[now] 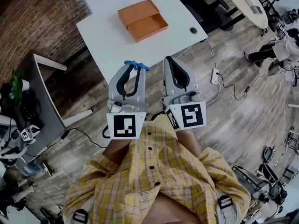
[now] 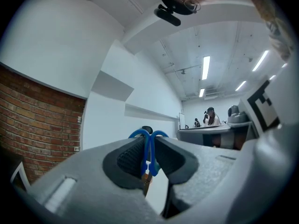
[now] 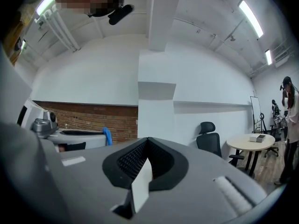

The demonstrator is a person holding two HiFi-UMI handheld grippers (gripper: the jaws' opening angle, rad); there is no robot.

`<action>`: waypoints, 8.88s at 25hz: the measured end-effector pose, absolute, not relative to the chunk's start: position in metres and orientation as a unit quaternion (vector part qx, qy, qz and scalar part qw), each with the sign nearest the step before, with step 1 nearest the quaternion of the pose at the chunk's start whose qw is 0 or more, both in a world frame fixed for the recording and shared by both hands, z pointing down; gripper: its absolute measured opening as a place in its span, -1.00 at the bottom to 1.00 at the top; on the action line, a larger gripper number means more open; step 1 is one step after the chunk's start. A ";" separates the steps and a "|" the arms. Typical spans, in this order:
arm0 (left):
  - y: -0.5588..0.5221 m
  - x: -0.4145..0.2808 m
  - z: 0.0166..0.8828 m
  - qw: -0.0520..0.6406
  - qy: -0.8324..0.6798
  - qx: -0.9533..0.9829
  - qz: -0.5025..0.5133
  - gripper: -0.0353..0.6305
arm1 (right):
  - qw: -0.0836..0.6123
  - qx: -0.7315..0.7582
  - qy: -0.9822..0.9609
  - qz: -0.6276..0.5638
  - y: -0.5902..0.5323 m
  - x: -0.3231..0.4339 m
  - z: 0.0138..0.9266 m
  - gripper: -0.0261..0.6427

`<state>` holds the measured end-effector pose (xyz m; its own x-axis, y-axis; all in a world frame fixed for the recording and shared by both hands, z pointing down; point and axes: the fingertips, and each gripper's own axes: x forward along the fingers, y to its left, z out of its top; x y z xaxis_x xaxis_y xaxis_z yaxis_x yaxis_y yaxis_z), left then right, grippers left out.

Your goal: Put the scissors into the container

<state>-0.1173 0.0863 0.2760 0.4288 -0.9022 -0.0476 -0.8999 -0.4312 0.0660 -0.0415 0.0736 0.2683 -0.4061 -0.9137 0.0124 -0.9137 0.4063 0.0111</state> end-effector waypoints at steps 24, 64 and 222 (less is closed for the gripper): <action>-0.024 -0.079 0.287 0.003 -0.550 0.835 -0.013 -0.66 | 0.002 0.525 -0.851 0.004 -0.040 -0.008 0.278 -0.90; -0.147 -0.032 0.322 -0.030 -0.583 0.809 0.076 -0.66 | 0.001 0.479 -0.876 0.055 -0.164 0.046 0.314 -0.90; -0.298 0.015 0.711 0.105 -0.235 0.847 0.465 -0.66 | 0.065 0.556 -0.821 0.112 -0.240 0.049 0.380 -0.90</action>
